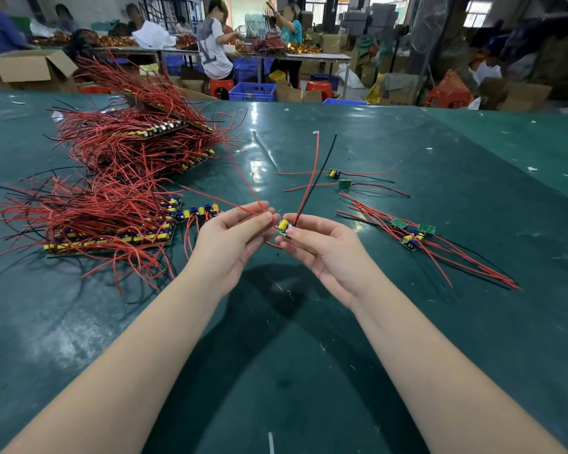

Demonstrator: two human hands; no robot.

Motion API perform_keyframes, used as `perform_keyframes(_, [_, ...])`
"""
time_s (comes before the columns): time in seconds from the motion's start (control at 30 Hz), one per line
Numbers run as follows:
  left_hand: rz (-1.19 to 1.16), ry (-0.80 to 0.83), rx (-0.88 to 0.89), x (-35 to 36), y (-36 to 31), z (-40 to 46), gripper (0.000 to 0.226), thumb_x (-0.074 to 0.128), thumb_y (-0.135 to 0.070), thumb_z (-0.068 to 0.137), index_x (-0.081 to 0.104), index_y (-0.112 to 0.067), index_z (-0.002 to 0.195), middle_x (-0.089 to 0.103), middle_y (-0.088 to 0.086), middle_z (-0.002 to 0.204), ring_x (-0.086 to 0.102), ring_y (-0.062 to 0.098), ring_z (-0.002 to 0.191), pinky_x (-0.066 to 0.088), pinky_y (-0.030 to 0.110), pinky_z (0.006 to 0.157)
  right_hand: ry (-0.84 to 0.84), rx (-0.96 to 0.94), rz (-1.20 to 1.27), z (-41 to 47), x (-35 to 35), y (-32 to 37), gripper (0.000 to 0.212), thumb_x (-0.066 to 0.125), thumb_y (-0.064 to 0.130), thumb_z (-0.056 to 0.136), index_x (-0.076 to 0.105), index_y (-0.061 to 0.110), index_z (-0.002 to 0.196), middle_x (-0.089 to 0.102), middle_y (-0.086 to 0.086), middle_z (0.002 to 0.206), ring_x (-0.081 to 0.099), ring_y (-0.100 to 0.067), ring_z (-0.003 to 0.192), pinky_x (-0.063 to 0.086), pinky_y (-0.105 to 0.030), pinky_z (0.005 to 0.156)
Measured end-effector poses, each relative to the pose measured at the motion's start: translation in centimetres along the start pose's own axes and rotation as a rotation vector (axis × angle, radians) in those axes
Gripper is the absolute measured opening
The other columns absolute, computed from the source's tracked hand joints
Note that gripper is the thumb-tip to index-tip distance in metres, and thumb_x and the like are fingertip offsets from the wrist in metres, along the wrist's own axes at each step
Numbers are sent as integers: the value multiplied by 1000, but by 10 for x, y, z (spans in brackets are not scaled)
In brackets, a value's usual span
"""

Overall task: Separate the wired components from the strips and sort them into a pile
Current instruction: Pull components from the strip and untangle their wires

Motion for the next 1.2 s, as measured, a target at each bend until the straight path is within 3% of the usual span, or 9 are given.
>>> perform_keyframes(0.17, [-35, 13, -32, -3, 1, 2, 16, 57, 9, 87, 64, -6, 86, 74, 5, 77, 72, 12, 75, 56, 20, 68, -9, 65, 81, 0, 1, -3, 17, 57, -10, 88, 70, 1, 88, 74, -10, 83, 71, -19, 72, 56, -21, 67])
perform_keyframes(0.43, [-44, 29, -96, -3, 1, 6, 8, 57, 0, 91, 63, -5, 92, 74, 3, 79, 70, 7, 72, 55, 15, 66, -85, 107, 151, 1, -5, -2, 14, 57, -9, 88, 69, -2, 92, 73, -13, 83, 72, -21, 72, 56, -21, 64])
perform_keyframes(0.7, [-111, -16, -130, -5, -5, 5, 13, 57, 9, 87, 58, -3, 83, 72, 7, 71, 71, 12, 67, 56, 16, 65, -125, 124, 157, 1, -8, 1, 12, 58, -8, 88, 68, -3, 93, 73, -14, 82, 72, -22, 73, 56, -20, 63])
perform_keyframes(1.0, [-188, 1, -95, -2, -2, 5, 3, 62, 1, 83, 64, -1, 84, 74, 10, 78, 73, 16, 77, 55, 15, 65, -141, 106, 182, 0, -11, 4, 8, 68, -5, 82, 73, 0, 86, 73, -14, 86, 72, -22, 77, 56, -18, 66])
perform_keyframes(1.2, [-71, -52, -24, -4, -7, 3, 7, 59, 3, 88, 64, -1, 86, 73, 6, 73, 72, 12, 70, 55, 14, 64, -133, 118, 165, 0, -8, 1, 8, 68, -5, 81, 71, -1, 87, 73, -13, 82, 72, -20, 72, 56, -18, 64])
Point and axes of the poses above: each hand's wrist, its own z-axis towards the middle knuckle, its own x-axis out of the palm, y = z × x, the point moved 5 cm from there along z, towards the middle knuckle
